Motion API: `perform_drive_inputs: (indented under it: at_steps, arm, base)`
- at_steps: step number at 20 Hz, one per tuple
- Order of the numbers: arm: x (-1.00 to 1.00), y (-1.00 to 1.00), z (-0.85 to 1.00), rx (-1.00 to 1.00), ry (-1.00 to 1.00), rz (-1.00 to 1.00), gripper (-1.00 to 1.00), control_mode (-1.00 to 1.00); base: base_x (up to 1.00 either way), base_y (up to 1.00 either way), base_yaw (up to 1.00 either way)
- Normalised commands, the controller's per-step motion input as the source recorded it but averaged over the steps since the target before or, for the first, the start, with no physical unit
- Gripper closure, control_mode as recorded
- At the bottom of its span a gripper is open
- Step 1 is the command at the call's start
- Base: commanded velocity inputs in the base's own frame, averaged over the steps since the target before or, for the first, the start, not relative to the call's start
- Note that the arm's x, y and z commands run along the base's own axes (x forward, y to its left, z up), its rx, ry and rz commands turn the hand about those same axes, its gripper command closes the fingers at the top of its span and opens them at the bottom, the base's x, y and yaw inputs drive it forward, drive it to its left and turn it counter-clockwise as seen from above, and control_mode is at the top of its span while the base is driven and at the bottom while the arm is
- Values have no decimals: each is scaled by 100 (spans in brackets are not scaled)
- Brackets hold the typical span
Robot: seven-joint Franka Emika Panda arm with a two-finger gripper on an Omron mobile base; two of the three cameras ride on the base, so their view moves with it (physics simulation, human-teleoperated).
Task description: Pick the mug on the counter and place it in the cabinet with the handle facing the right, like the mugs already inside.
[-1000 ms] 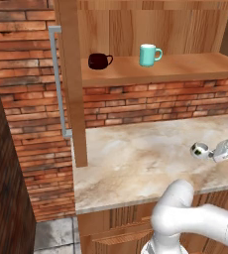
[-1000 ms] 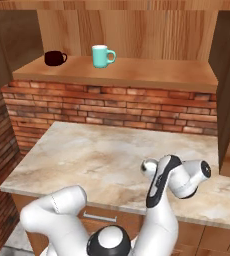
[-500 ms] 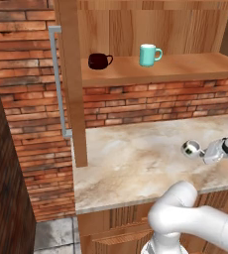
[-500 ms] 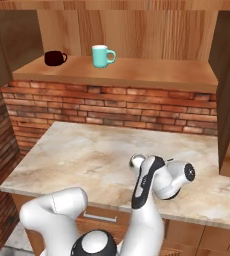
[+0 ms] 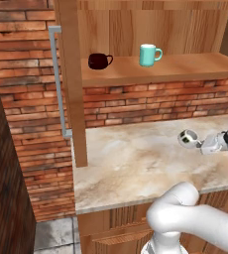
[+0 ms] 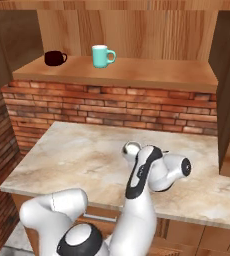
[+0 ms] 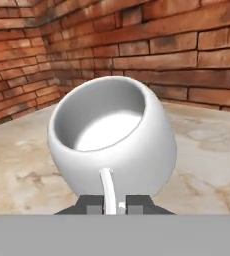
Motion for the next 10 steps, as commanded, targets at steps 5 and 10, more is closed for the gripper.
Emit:
perform_drive_inputs:
  at_steps: [5, 10]
  arm:
    - [0, 39, 59, -1, 0, 0, 100, -100]
    - [0, 51, 44, -14, 0, 0, 100, -100]
  base:
    - [0, 0, 0]
    - [0, 0, 0]
